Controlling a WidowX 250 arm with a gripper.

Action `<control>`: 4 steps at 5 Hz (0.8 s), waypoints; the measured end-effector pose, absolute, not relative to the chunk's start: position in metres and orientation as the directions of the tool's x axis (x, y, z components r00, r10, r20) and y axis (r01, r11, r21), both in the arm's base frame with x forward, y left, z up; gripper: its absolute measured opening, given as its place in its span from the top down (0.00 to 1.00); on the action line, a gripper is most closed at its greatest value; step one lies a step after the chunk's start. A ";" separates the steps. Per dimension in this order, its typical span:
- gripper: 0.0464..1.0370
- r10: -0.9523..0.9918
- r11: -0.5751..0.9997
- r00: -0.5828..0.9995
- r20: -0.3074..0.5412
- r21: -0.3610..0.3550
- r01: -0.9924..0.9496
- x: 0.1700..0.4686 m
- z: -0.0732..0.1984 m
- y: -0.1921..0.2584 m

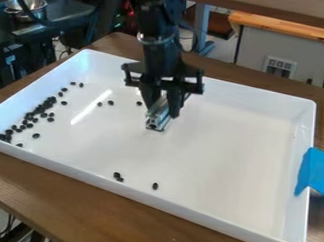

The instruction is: Sweep into pile

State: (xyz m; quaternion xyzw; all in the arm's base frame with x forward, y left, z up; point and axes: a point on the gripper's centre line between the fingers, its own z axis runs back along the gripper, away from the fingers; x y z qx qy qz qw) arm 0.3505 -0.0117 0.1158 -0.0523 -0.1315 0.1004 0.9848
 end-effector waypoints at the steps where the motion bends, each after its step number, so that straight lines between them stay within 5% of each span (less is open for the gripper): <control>1: 0.67 0.218 0.969 0.941 0.259 -0.172 -0.177 0.352 0.098 -0.015; 4: 0.67 0.276 0.955 0.909 0.311 -0.197 -0.223 0.356 0.082 0.008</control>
